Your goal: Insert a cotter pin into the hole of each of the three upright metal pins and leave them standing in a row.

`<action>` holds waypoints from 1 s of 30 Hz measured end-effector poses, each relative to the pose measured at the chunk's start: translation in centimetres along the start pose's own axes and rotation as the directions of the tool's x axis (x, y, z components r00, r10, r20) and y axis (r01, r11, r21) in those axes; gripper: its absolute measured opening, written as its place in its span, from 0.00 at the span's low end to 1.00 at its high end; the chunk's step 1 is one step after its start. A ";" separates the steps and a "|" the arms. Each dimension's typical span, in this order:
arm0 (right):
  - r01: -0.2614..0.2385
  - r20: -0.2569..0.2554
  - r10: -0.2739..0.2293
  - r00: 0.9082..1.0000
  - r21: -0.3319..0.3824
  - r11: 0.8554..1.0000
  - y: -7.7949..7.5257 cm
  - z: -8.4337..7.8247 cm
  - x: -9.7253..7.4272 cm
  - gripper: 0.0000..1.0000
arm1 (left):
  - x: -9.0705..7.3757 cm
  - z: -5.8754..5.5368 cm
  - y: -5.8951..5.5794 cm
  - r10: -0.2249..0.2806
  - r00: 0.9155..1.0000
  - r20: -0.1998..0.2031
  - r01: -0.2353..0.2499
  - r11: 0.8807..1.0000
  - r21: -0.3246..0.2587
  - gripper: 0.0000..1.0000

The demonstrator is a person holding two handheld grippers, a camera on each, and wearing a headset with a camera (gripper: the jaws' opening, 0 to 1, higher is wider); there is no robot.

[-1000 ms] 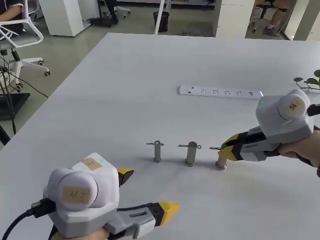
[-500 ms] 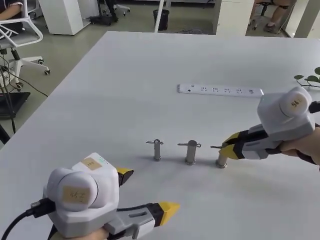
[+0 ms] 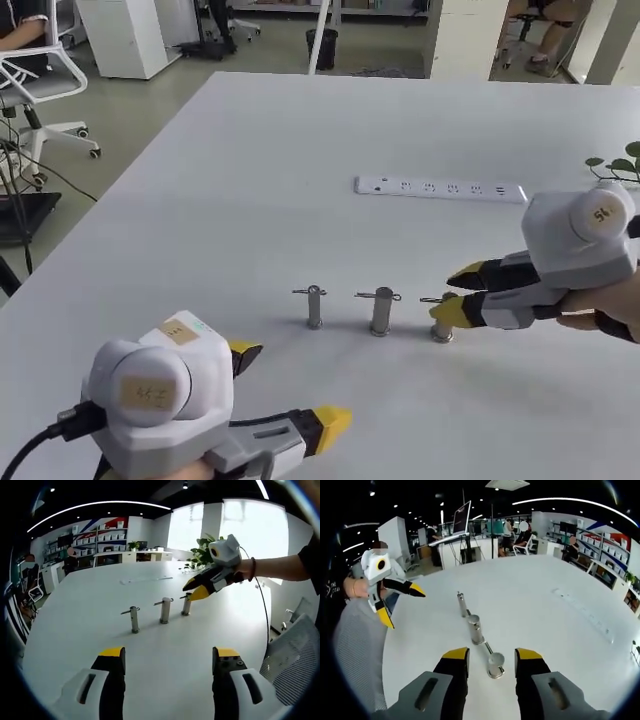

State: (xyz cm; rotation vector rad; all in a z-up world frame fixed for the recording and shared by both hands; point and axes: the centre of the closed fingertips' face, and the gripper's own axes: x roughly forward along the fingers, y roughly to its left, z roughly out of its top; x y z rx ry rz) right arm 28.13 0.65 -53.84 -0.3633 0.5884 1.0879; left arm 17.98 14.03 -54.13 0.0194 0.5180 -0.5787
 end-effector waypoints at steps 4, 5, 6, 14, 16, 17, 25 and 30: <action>0.035 0.035 -0.036 0.999 0.031 0.999 0.1 0.4 -1.0 0.40 | -0.3 0.3 0.4 0.009 1.000 0.014 -0.009 1.000 -0.021 0.70; 0.045 0.040 -0.047 0.998 0.043 0.998 0.1 0.4 -1.2 0.41 | -0.3 0.4 0.5 0.014 1.000 0.014 -0.014 1.000 -0.021 0.70; 0.049 0.050 -0.052 0.997 0.047 0.998 0.2 0.7 -1.4 0.42 | -0.4 0.5 0.5 0.016 1.000 0.016 -0.016 1.000 -0.021 0.70; 0.084 0.068 -0.094 0.993 0.138 0.987 2.3 0.8 -2.7 0.54 | -0.6 1.9 0.9 0.023 0.999 0.033 -0.023 1.000 -0.012 0.70; 0.092 0.066 -0.104 0.992 0.166 0.982 2.9 0.5 -3.0 0.57 | -0.6 2.4 1.1 0.023 0.999 0.043 -0.023 1.000 -0.003 0.71; 0.100 0.070 -0.113 0.991 0.174 0.980 3.1 0.5 -3.2 0.58 | -0.6 2.5 1.1 0.023 0.999 0.046 -0.023 1.000 -0.001 0.71; 0.166 0.056 -0.185 0.981 0.240 0.956 4.3 -0.6 -4.2 0.69 | -0.9 2.9 1.8 0.041 0.999 0.034 -0.041 0.999 -0.007 0.78; 0.163 0.066 -0.190 0.980 0.297 0.941 5.8 -1.6 -4.1 0.73 | -1.2 3.2 1.9 0.036 0.998 0.050 -0.035 0.999 -0.032 0.81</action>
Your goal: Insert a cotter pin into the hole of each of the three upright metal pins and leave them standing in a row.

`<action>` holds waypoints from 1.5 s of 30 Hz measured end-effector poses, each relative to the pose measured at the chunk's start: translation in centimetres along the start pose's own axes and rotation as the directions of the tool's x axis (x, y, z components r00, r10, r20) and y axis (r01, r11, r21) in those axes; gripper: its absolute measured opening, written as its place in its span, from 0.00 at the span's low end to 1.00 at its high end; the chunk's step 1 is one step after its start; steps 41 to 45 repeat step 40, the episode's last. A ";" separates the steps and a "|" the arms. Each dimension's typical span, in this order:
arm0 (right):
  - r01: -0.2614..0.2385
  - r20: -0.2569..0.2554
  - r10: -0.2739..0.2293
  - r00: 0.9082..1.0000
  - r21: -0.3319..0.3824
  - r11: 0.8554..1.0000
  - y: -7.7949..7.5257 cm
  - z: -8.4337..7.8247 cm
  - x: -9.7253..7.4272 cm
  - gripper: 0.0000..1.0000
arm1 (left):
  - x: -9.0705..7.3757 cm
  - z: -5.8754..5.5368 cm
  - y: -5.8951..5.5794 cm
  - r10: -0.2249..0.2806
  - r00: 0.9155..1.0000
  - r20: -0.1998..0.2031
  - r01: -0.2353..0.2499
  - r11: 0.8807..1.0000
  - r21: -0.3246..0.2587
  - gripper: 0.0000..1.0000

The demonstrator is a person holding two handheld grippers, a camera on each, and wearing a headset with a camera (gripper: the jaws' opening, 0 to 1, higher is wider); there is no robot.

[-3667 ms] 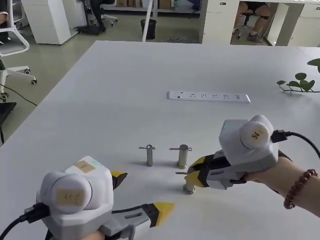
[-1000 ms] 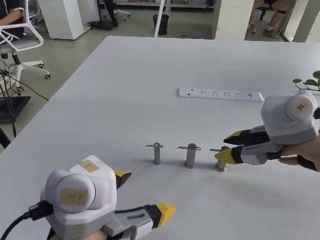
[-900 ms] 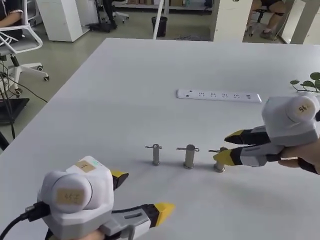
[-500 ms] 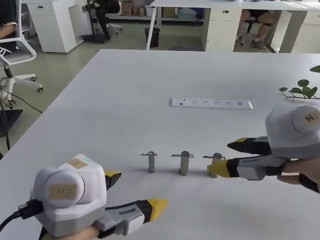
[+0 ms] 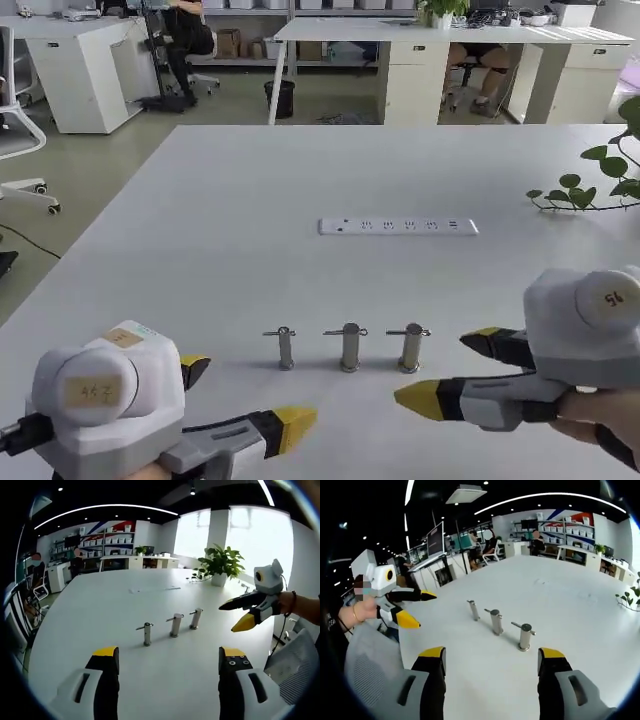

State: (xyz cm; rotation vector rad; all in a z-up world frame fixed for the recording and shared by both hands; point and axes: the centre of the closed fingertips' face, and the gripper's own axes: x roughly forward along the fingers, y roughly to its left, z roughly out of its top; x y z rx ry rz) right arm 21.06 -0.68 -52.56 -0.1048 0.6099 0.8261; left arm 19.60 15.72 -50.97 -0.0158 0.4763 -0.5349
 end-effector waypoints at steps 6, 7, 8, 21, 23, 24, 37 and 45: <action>0.062 0.031 -0.062 0.998 0.003 0.998 0.2 -0.3 -0.5 0.79 | -0.2 0.1 0.2 0.010 1.000 0.003 -0.010 1.000 -0.001 0.87; 0.078 0.039 -0.078 0.996 -0.003 0.997 0.1 -0.3 -0.6 0.81 | -0.3 0.2 0.2 0.008 1.000 0.019 -0.008 1.000 -0.007 0.89; 0.094 0.044 -0.093 0.995 -0.011 0.996 0.0 -0.3 -0.6 0.82 | -0.4 0.4 0.1 0.007 1.000 0.031 -0.006 1.000 -0.014 0.90; 0.135 0.103 -0.140 0.985 0.054 0.989 0.4 -0.2 -1.1 0.89 | -1.3 0.4 0.8 0.046 0.997 0.061 -0.045 0.999 -0.027 0.99; 0.135 0.106 -0.140 0.984 0.059 0.989 0.6 -0.2 -1.1 0.91 | -1.4 0.5 0.8 0.050 0.996 0.068 -0.049 0.998 -0.029 0.99; 0.134 0.112 -0.140 0.984 0.062 0.989 0.7 -0.2 -1.1 0.91 | -1.4 0.6 0.8 0.051 0.996 0.073 -0.049 0.998 -0.034 0.99; 0.133 0.101 -0.140 0.985 0.072 0.989 0.7 -0.3 -1.2 0.87 | -1.4 0.8 0.5 0.062 0.996 0.069 -0.060 0.998 -0.029 0.98; 0.133 0.098 -0.139 0.985 0.066 0.989 0.9 -0.4 -1.1 0.87 | -1.5 0.7 0.6 0.064 0.996 0.067 -0.062 0.998 -0.033 0.98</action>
